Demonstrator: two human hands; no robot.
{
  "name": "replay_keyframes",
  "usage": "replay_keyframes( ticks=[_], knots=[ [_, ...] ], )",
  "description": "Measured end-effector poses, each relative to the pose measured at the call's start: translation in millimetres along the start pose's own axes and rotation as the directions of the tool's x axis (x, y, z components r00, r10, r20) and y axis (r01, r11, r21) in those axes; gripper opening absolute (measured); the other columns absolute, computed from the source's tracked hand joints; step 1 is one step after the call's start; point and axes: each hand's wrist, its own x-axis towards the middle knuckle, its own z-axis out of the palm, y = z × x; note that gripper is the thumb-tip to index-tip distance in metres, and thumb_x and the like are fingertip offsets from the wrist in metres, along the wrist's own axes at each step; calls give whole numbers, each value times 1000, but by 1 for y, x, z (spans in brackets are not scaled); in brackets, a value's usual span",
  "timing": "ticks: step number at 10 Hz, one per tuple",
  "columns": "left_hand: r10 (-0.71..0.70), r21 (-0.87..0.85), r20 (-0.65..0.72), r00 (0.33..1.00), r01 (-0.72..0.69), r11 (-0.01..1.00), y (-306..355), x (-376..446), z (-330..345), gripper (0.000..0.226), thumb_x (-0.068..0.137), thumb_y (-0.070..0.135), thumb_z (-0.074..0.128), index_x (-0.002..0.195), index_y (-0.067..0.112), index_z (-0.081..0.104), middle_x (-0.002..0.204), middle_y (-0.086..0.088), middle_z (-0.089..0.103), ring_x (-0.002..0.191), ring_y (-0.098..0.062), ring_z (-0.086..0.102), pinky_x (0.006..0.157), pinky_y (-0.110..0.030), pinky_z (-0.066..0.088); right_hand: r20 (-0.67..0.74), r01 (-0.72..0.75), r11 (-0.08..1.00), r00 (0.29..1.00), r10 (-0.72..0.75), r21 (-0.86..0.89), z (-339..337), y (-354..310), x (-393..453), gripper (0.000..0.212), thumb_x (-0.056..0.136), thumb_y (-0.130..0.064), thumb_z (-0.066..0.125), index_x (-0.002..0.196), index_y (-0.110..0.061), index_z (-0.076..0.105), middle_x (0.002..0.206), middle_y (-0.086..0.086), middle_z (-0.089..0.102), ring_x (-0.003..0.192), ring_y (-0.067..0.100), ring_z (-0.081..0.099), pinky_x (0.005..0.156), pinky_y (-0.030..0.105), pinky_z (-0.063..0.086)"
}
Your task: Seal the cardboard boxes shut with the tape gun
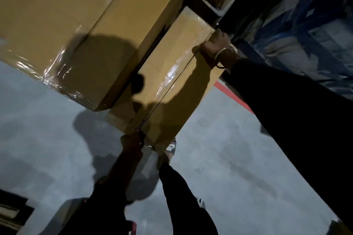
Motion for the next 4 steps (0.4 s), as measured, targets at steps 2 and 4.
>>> replay_keyframes(
  ticks=[2, 4],
  knots=[
    [96, 77, -160, 982, -85, 993, -4, -10, 34, 31, 103, 18, 61, 128, 6, 46, 111, -10, 50, 94, -25, 56, 72, -33, 51, 156, 121, 991, 981, -111, -55, 42, -6, 11, 98, 80, -52, 66, 163, -27, 21, 172, 9, 0, 157, 34, -2, 126, 52, 17],
    [108, 211, -124, 986, -80, 974, 19, -49, 28, 66, 105, 30, 58, 152, -4, 27, 153, -23, 42, 139, -38, 46, 103, -39, 42, 286, 272, 959, 928, -239, -80, 63, 25, -63, 109, 71, -80, 64, 160, -27, 28, 170, 6, 7, 156, 33, 9, 122, 55, 27]
  ],
)
